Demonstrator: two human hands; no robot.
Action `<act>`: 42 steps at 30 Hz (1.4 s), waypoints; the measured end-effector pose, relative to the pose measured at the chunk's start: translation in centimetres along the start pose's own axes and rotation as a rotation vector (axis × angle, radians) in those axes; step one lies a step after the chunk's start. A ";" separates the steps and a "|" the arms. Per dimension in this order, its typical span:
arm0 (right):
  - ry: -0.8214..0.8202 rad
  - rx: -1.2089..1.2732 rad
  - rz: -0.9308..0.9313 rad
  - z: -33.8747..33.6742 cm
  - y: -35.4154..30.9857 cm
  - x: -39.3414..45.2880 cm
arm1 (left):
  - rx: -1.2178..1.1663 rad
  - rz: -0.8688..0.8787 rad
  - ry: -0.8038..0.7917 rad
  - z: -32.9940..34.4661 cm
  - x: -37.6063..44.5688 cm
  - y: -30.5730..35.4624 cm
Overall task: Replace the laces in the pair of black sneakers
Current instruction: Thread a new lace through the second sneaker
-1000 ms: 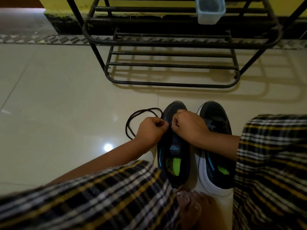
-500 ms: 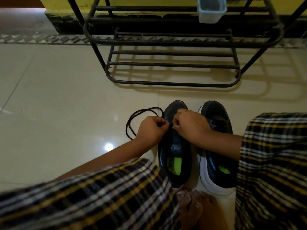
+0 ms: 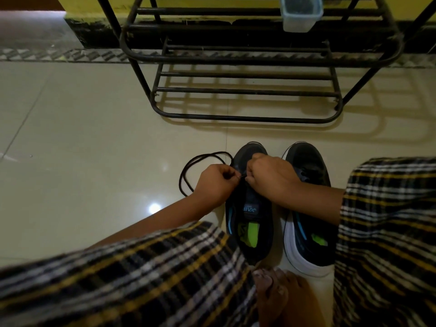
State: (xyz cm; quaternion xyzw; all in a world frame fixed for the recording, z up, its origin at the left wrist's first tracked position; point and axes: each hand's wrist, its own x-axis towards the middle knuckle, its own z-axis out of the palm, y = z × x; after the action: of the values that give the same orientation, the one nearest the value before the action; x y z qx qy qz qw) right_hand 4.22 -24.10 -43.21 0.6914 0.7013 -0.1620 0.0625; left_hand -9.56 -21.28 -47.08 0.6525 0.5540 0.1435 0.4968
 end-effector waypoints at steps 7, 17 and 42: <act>0.030 0.026 -0.006 0.1 0.0 0.0 | 0.052 0.031 -0.024 0.0 0.1 0.3; -0.014 0.043 0.017 0.8 -0.2 0.4 | 0.055 0.011 -0.003 -0.3 0.1 0.1; 0.050 0.082 0.031 1.2 0.1 0.5 | 0.158 0.068 0.058 0.0 0.0 0.5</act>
State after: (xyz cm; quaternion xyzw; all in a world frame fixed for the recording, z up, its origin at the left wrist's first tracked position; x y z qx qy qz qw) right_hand 4.11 -23.98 -44.46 0.7079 0.6848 -0.1722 0.0189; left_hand -9.25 -21.28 -46.68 0.7036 0.5555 0.1348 0.4222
